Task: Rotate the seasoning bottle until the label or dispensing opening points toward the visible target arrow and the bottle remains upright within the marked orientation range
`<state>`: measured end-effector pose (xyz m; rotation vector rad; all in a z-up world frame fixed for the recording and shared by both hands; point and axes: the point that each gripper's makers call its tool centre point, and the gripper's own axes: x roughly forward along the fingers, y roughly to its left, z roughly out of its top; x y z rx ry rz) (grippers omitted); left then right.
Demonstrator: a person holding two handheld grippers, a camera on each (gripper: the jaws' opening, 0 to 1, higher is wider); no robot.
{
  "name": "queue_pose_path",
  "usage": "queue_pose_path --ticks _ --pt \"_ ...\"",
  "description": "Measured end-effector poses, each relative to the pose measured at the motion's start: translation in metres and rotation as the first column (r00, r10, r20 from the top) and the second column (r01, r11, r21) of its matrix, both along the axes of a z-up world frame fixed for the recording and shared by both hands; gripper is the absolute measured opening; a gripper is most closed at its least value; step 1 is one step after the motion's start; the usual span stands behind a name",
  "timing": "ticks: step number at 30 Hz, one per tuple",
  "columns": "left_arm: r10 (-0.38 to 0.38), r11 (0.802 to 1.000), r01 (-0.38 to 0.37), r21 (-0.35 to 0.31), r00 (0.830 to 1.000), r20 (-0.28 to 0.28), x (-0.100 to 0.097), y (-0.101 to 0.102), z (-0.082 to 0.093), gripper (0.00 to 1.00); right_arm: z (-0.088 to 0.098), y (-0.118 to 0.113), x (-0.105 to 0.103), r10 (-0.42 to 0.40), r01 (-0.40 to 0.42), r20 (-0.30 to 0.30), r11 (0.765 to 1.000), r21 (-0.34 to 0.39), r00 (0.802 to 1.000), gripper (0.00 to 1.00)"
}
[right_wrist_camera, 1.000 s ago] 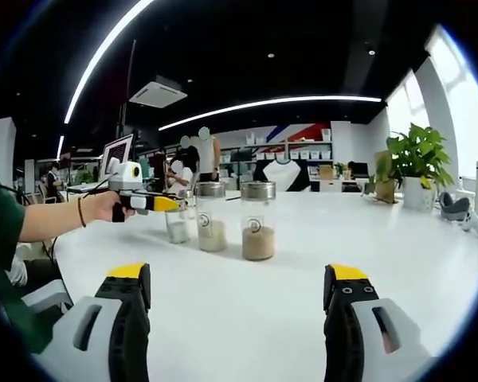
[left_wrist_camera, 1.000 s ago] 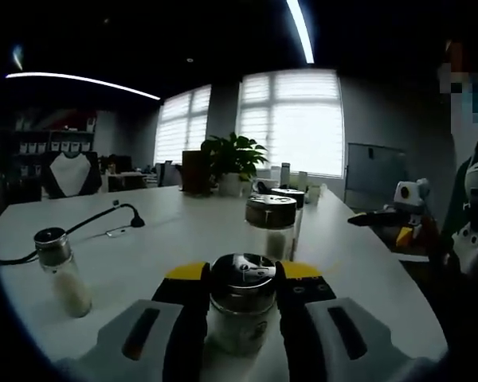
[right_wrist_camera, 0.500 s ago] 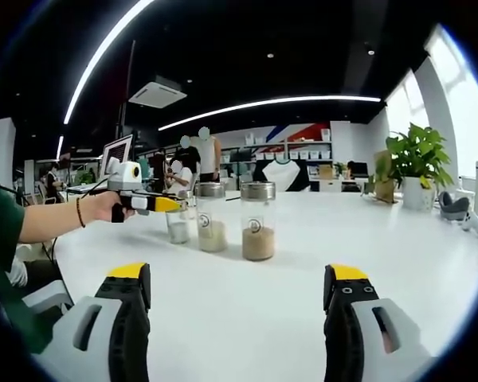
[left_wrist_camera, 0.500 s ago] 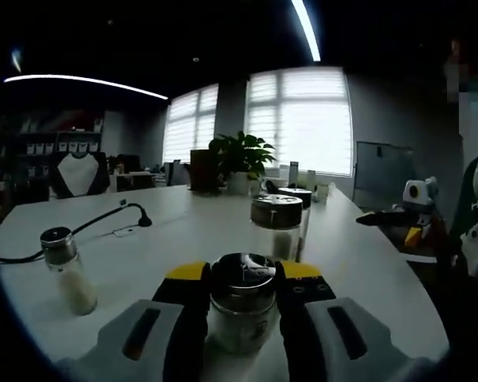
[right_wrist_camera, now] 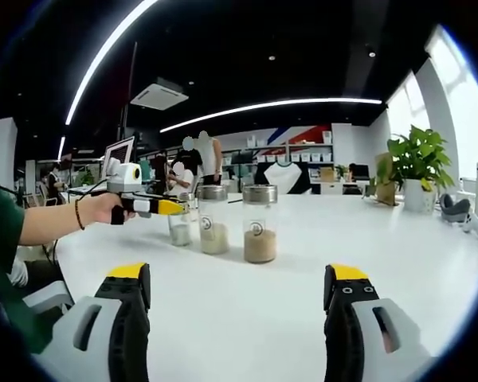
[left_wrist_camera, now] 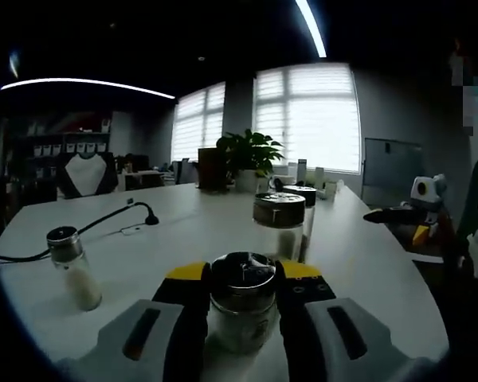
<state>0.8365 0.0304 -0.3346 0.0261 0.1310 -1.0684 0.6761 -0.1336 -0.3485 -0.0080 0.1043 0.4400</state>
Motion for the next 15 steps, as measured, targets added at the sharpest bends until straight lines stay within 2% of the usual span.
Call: queue_pose_path --ticks 15 --pt "0.082 0.996 -0.083 -0.015 0.997 -0.010 0.0041 0.0044 -0.0006 0.34 0.0015 -0.0010 -0.0006 -0.003 0.003 0.004 1.000 0.004 1.000 0.93"
